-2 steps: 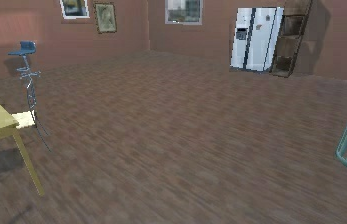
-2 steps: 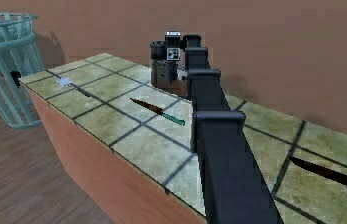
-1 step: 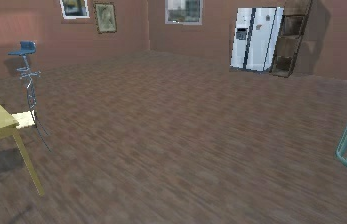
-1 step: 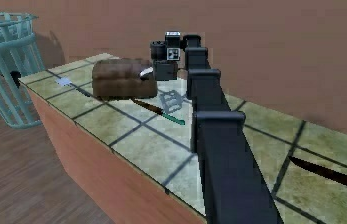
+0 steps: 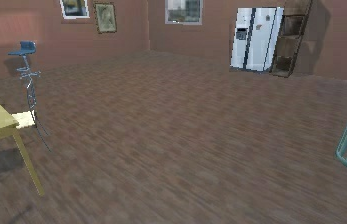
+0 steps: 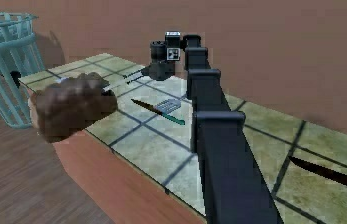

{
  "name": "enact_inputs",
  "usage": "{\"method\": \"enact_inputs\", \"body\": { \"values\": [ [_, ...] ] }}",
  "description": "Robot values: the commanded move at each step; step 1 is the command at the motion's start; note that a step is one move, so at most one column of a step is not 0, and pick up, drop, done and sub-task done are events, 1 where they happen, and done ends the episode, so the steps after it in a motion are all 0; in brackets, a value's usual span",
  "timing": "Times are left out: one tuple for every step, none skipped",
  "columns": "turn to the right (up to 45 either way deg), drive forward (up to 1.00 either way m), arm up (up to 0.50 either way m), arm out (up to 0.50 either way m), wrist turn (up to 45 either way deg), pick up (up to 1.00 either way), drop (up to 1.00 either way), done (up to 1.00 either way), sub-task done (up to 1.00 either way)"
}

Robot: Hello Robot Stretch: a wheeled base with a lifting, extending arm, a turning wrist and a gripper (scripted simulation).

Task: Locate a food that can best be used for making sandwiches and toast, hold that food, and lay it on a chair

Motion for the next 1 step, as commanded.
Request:
{"method": "enact_inputs", "body": {
  "values": [
    [0.0,0.0,0.0,0.0,-45.0,0.0,0.0,0.0,0.0]
  ]
}}
